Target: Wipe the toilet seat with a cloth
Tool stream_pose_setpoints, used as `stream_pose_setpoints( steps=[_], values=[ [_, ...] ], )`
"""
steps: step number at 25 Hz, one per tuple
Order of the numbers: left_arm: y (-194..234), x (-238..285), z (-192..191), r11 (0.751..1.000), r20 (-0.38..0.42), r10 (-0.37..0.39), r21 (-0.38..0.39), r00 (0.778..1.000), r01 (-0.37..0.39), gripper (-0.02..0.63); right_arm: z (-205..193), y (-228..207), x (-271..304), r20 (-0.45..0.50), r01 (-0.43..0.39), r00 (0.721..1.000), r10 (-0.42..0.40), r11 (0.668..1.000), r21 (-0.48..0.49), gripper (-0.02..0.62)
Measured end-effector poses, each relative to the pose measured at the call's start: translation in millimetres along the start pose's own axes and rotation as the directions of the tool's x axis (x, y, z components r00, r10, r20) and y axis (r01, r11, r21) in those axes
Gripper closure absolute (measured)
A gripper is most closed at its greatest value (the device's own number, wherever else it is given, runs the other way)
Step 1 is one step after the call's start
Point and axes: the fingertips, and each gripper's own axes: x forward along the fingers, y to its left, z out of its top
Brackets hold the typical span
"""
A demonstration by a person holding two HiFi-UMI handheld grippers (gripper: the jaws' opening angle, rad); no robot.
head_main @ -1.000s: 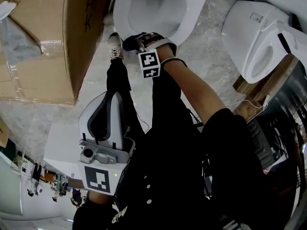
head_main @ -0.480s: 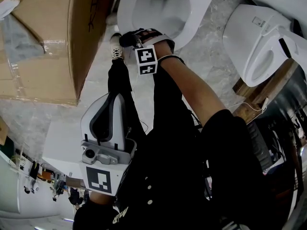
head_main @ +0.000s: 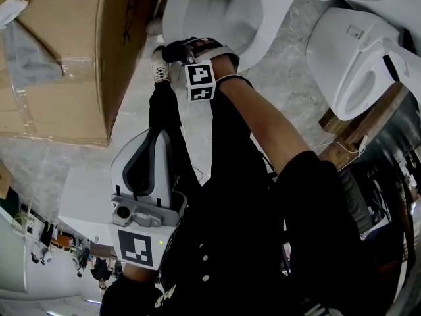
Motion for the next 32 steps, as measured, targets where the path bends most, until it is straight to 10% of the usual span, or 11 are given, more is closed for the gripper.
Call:
stream_pose_setpoints(
  steps=[32],
  values=[
    [29.1,-1.8,15.4,0.997,0.041,0.071,-0.014,0.997,-0.07,0.598,-12.0,-130.3,-3.8,0.011,0.134,0.989,-0.145,0.939,0.317,0.509]
  ],
)
